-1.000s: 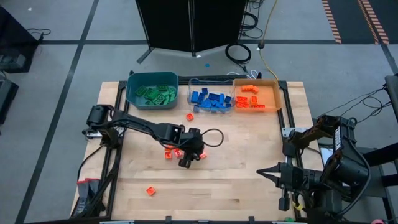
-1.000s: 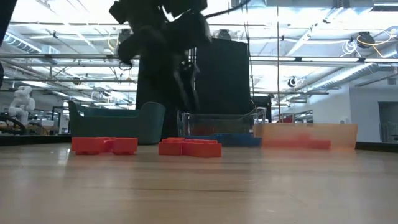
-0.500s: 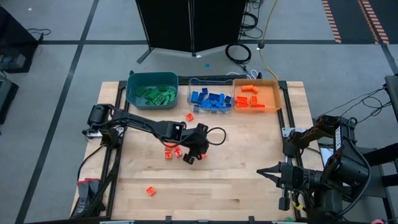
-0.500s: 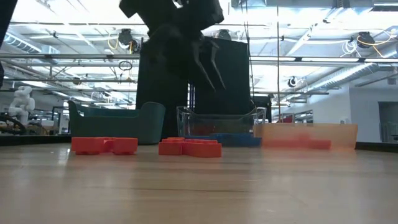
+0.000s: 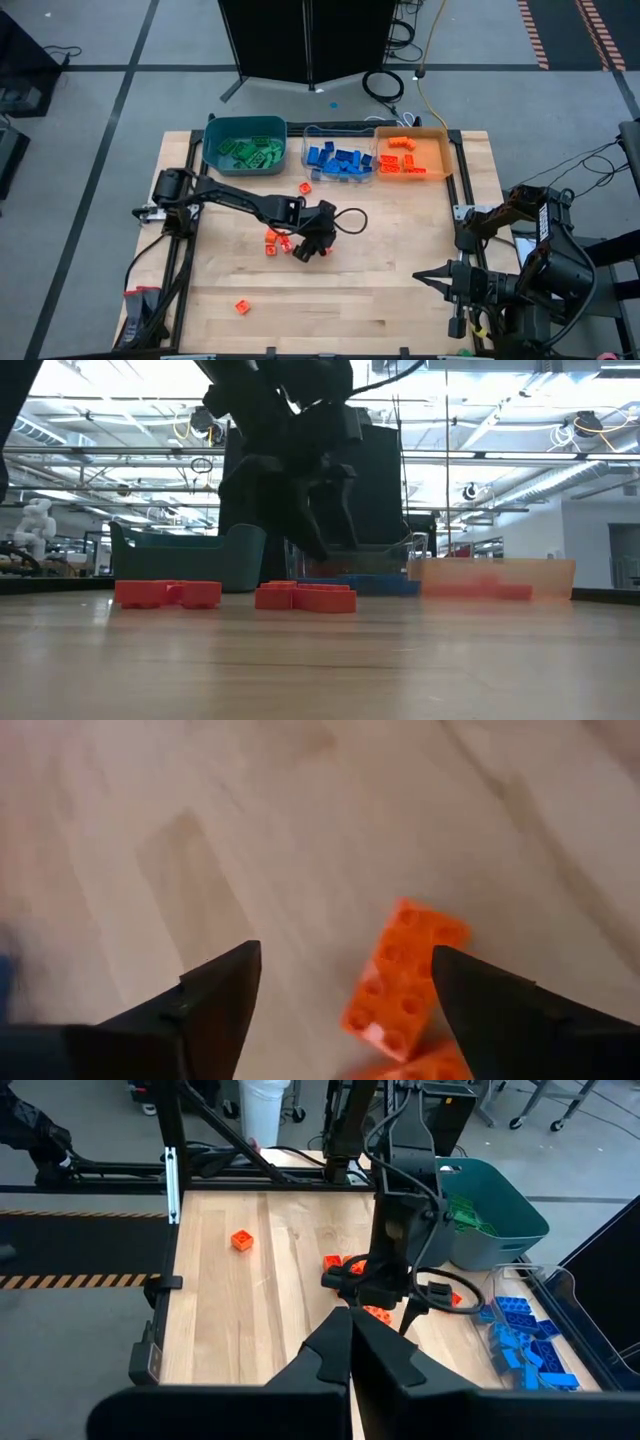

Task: Sort blocks
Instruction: Put the orange game piece into the orange transparent bin

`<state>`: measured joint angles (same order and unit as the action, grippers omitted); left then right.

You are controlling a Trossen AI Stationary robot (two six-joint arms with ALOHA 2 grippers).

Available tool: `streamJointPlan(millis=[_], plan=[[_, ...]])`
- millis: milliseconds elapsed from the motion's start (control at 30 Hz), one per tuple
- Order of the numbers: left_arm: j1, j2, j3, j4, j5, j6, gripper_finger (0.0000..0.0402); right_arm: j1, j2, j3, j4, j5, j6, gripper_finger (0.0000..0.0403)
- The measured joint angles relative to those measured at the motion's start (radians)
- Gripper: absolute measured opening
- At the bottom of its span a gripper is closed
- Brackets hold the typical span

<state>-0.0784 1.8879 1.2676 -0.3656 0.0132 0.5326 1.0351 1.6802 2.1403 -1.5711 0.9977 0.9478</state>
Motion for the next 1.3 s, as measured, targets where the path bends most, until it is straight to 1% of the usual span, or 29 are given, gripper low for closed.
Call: streamJointPlan(millis=[333, 500, 633, 733, 833, 933, 1033, 1100, 1167, 1300], plan=[[-0.002, 0.009, 0.002, 0.012, -0.084, -0.004, 0.0305, 0.000, 0.000, 0.000, 0.000, -0.003, 0.001, 0.0000], [-0.002, 0.009, 0.002, 0.016, -0.067, -0.080, 0.0305, 0.000, 0.000, 0.000, 0.000, -0.004, -0.012, 0.0000], [-0.002, 0.009, 0.002, -0.004, -0.055, -0.085, 0.0305, 0.000, 0.000, 0.000, 0.000, -0.004, -0.025, 0.0000], [-0.002, 0.009, 0.002, -0.047, 0.006, -0.050, 0.0305, 0.000, 0.000, 0.000, 0.000, -0.004, -0.031, 0.0000], [-0.003, 0.009, -0.010, -0.062, 0.065, 0.020, 0.0305, 0.000, 0.000, 0.000, 0.000, -0.004, -0.034, 0.0000], [-0.007, 0.009, -0.027, -0.062, 0.068, 0.116, 0.0305, 0.000, 0.000, 0.000, 0.000, -0.004, -0.033, 0.0000], [-0.006, 0.025, -0.036, -0.026, 0.069, 0.204, 0.0305, 0.000, 0.000, 0.000, 0.000, -0.004, -0.033, 0.0000], [0.001, 0.037, -0.038, -0.013, 0.065, 0.213, 0.0305, 0.000, 0.000, 0.000, 0.000, -0.004, -0.033, 0.0000], [0.008, 0.060, -0.037, 0.035, 0.064, 0.213, 0.0305, 0.000, 0.000, 0.000, 0.000, -0.004, -0.029, 0.0000], [0.008, 0.101, -0.035, 0.049, 0.065, 0.214, 0.0304, 0.000, 0.000, 0.000, 0.000, -0.004, -0.021, 0.0000]])
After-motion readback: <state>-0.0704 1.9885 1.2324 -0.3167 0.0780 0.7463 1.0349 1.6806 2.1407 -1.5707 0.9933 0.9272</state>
